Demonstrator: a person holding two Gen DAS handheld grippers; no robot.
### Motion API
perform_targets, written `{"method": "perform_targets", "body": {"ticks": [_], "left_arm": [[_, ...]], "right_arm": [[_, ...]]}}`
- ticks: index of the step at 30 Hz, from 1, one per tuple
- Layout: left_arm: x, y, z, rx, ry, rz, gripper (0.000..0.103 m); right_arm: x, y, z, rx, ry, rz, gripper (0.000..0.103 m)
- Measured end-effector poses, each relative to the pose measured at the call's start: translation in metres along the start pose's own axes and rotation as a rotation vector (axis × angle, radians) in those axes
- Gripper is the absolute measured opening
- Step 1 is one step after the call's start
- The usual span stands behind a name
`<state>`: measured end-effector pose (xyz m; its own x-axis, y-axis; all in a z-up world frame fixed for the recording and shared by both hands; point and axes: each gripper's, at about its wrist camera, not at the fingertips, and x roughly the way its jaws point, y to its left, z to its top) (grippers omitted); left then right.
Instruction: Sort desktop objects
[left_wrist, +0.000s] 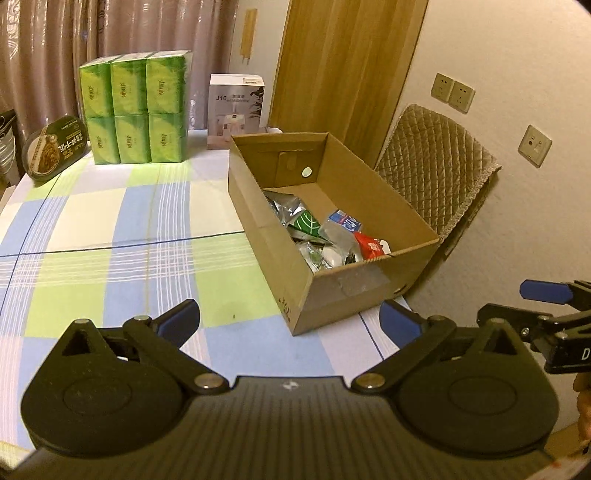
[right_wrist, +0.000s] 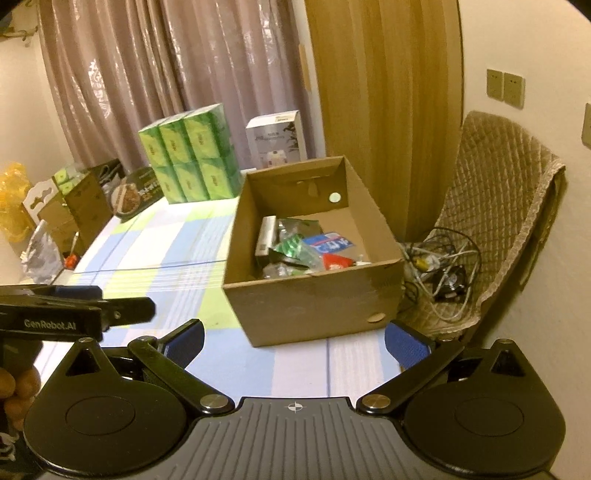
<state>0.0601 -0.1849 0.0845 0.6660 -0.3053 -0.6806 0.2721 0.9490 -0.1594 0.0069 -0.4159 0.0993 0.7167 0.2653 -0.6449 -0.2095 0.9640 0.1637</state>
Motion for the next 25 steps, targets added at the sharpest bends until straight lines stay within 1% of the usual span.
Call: {"method": "perform_targets", "body": {"ticks": [4, 9, 21, 25], "left_arm": [[-0.0026, -0.0016, -0.0007, -0.005, -0.002, -0.004, 0.102], [-0.0023, -0.0018, -0.0027, 0.005, -0.012, 0.012, 0.102], [0.0040, 0.0010, -0.0042, -0.005, -0.007, 0.018, 0.102], [0.0020, 0.0009, -0.0054, -0.001, -0.033, 0.017, 0.102]], "right_arm": [[0.0031, 0.0031, 0.0001, -0.006, 0.001, -0.005, 0.101], [0.0046, 0.0028, -0.0010, -0.001, 0.004, -0.007, 0.101], [0.0074, 0.0020, -0.0029, -0.001, 0.011, -0.009, 0.101], [0.0089, 0.0016, -0.0054, -0.002, 0.016, -0.013, 0.101]]}}
